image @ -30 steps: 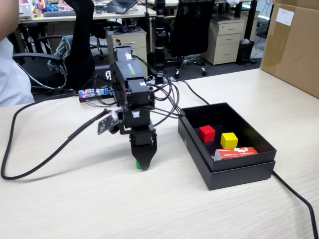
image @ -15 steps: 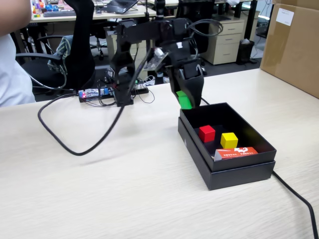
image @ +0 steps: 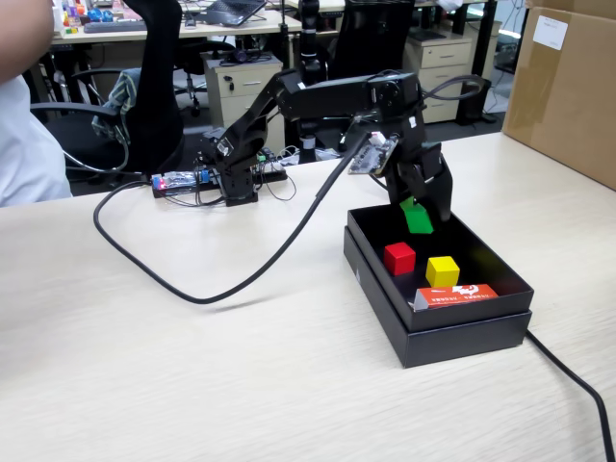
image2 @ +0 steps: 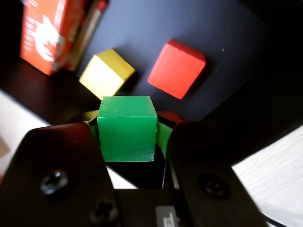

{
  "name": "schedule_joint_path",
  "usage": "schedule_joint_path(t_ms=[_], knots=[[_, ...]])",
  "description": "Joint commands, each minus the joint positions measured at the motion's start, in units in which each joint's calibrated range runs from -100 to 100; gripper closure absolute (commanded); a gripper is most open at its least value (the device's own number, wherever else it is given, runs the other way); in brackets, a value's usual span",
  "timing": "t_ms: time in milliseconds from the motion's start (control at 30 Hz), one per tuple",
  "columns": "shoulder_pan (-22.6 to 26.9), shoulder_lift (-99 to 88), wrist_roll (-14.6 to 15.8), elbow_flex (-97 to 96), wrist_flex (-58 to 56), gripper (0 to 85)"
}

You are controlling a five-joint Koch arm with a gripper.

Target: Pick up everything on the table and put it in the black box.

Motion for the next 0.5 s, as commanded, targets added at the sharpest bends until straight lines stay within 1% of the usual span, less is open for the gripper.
schedule_joint_path(t_ms=[0,33,100,133,200,300,333,433,467], knots=[[1.07,2.13,0.20,4.83,0.40,84.6],[1.66,6.38,1.07,5.28,0.40,84.6],[1.76,7.98,1.37,5.19,0.40,84.6],[1.76,8.44,1.51,4.74,0.40,83.0],[1.81,9.36,1.61,1.20,0.31,65.0],[1.71,9.59,2.00,-0.07,0.31,64.6],[1.71,9.25,2.15,-0.16,0.22,62.0],[1.51,6.15,2.20,-1.52,0.22,44.2],[1.47,4.54,2.20,-1.61,0.22,42.4]])
